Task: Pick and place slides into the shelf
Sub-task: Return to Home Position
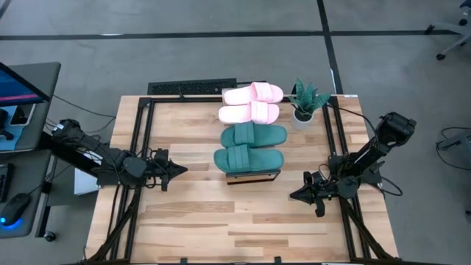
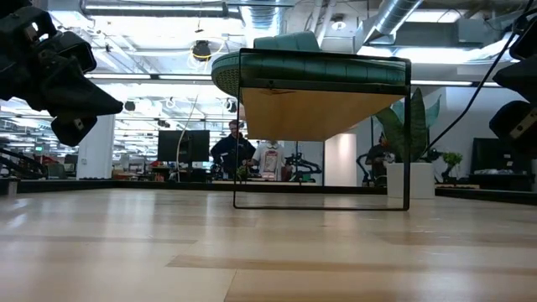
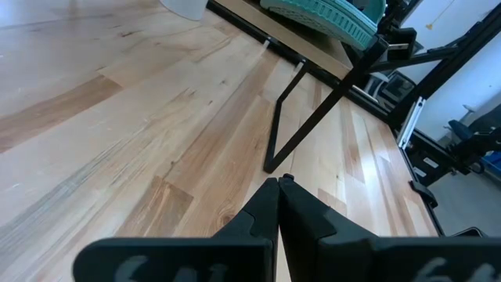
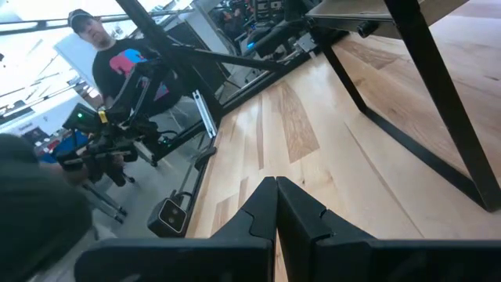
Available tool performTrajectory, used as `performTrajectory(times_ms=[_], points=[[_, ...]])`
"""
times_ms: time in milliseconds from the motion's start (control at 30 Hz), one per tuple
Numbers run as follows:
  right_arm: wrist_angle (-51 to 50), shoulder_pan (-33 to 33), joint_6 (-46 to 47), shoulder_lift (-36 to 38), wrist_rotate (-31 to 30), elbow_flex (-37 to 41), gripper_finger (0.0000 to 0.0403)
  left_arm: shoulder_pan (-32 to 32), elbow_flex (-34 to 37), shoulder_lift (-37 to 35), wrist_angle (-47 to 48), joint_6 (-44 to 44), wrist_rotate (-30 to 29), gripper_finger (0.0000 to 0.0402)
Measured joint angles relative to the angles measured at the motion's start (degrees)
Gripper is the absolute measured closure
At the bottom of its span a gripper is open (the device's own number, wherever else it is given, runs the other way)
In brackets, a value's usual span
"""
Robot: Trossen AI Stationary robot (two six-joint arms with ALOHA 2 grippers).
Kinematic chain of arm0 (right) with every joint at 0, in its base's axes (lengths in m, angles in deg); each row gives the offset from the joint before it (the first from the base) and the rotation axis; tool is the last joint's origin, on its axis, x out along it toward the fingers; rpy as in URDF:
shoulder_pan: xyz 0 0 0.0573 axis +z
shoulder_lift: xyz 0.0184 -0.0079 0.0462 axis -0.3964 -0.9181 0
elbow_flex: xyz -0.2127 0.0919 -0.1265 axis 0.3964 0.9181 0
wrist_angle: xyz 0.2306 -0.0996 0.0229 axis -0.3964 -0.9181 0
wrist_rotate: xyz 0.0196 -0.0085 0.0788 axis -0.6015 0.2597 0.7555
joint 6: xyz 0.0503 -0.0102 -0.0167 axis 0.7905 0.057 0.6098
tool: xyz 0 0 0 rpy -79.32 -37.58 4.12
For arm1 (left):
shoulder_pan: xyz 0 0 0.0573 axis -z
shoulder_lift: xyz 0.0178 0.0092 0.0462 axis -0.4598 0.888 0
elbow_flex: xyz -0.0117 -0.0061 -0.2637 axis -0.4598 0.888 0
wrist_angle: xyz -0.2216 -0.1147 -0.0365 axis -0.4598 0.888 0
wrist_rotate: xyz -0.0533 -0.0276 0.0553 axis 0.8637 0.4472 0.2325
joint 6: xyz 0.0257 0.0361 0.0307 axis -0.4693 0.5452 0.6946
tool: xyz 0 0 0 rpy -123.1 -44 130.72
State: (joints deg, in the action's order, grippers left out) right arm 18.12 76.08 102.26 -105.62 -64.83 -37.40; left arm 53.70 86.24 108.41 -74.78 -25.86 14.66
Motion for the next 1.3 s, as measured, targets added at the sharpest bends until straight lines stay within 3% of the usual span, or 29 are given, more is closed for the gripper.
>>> performTrajectory(times_ms=[433,633,733,833,1000,1133,1233,1300], points=[[0.0,0.0,-0.1,0.0,0.0,0.0,0.0403,0.0,0.0,0.0,0.0,0.8,-1.9,0.0401],[0.1,-2.8,-5.8,0.0,-0.6,-1.1,0.0403,0.0,0.0,0.0,-0.3,-5.1,-2.0,0.0401],[0.3,-4.9,-3.9,0.0,-0.4,-2.3,0.0403,0.0,0.0,0.0,-2.4,-6.0,1.0,0.0401],[4.5,-7.6,-3.9,0.5,1.2,-3.0,0.0403,0.3,0.0,-0.1,-11.3,0.6,4.7,0.0401],[14.9,-10.5,-24.2,3.3,11.9,-3.9,0.0403,0.9,0.0,-0.1,-30.3,17.7,14.1,0.0401],[19.0,-12.2,-42.7,8.0,22.3,-3.9,0.0403,1.1,0.0,-0.4,-37.6,24.6,21.9,0.0401],[16.1,-13.6,-43.2,14.1,24.0,-3.9,0.0403,1.1,-0.5,-1.2,-38.2,25.8,25.0,0.0401],[8.4,-14.4,-43.4,18.7,23.8,-4.4,0.0403,1.1,-1.6,-1.6,-37.2,26.3,26.3,0.0401]])
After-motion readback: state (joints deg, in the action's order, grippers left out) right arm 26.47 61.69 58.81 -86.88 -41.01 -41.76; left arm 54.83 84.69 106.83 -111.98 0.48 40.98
